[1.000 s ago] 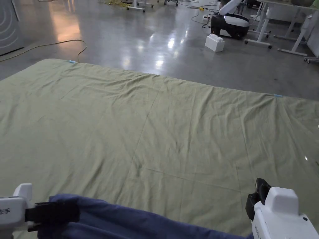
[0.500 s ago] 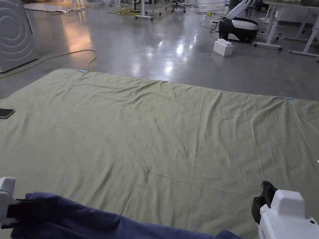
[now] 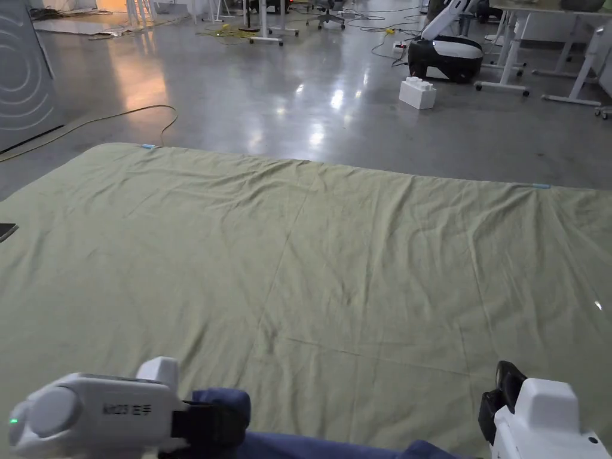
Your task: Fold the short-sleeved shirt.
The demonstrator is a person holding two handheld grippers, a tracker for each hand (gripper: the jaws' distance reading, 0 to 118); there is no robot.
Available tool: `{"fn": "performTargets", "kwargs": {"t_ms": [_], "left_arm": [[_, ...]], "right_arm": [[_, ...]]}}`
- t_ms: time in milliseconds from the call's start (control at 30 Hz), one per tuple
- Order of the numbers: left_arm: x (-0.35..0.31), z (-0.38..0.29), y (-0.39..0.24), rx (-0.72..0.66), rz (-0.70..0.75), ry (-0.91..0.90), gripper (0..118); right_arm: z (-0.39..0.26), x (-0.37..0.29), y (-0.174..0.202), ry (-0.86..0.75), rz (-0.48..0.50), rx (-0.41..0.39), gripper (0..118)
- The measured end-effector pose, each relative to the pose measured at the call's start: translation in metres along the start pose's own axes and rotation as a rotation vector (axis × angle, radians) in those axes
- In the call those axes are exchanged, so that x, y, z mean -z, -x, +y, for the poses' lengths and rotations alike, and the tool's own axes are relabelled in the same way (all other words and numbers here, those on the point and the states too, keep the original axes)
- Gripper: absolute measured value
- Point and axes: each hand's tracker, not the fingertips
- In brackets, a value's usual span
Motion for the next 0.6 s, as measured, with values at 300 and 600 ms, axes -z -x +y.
{"fn": "performTargets", "kwargs": {"t_ms": [300,600], "left_arm": [[0.105,-0.023,-0.022,0.051,0.181,0.112,10],[0.125,-0.028,-0.015,0.014,0.211,0.147,41]], "right_arm": [[-0.008,-0.008,-0.022,0.020,-0.042,0.008,0],[-0.013,-0.011,-0.031,0.035,-0.064,0.003,0]]}}
